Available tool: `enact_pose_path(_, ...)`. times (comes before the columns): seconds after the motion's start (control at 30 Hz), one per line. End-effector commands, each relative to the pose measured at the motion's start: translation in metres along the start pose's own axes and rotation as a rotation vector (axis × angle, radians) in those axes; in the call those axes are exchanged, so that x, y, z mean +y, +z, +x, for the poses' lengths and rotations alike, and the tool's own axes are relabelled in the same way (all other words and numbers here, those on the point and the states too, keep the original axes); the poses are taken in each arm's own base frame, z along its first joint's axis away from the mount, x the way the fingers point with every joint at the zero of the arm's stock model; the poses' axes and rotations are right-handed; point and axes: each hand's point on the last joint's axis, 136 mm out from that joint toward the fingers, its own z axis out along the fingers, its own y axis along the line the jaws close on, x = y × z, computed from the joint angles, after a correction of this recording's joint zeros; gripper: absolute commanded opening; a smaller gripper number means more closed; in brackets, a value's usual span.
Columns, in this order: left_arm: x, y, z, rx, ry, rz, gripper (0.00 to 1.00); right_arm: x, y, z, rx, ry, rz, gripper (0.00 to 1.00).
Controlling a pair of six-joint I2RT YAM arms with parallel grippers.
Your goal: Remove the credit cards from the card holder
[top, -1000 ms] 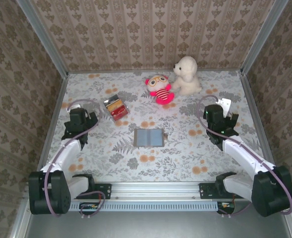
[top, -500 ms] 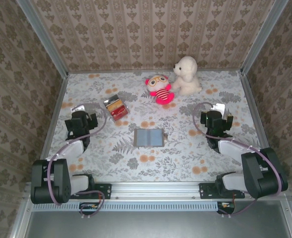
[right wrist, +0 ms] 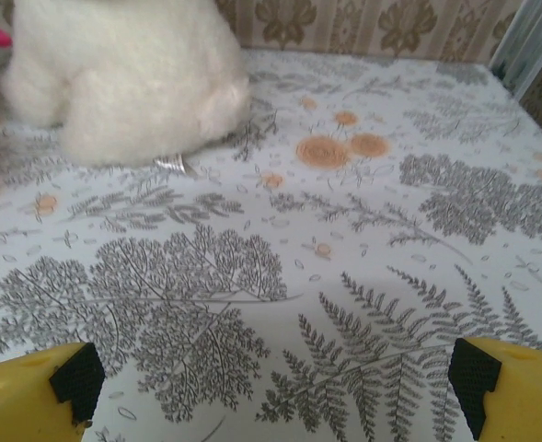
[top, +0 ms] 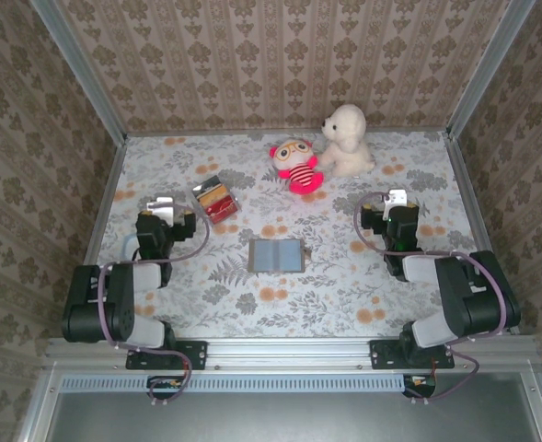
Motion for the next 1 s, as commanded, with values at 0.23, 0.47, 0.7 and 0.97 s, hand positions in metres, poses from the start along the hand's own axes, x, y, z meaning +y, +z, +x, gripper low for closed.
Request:
enact_pose_path(0.23,0.010,0.016,-0.003,-0.015,-0.003,-0.069,1.00,-0.003,0.008,-0.009,-0.057,0.069,-0.014,1.00)
enact_pose_path(0.47,0.019,0.019,-0.001,0.020,-0.011,-0.137,1.00,-0.006,0.009,-0.009,-0.053,0.079,-0.008,1.00)
enact_pose_path(0.7,0.014,0.020,-0.003,0.018,0.005,-0.121,1.00,-0.006,0.009,-0.009,-0.053,0.079,-0.008,1.00)
enact_pose_path(0.97,0.014,0.021,-0.002,0.023,0.005,-0.116,1.00,-0.006,0.009,-0.009,-0.052,0.079,-0.007,1.00)
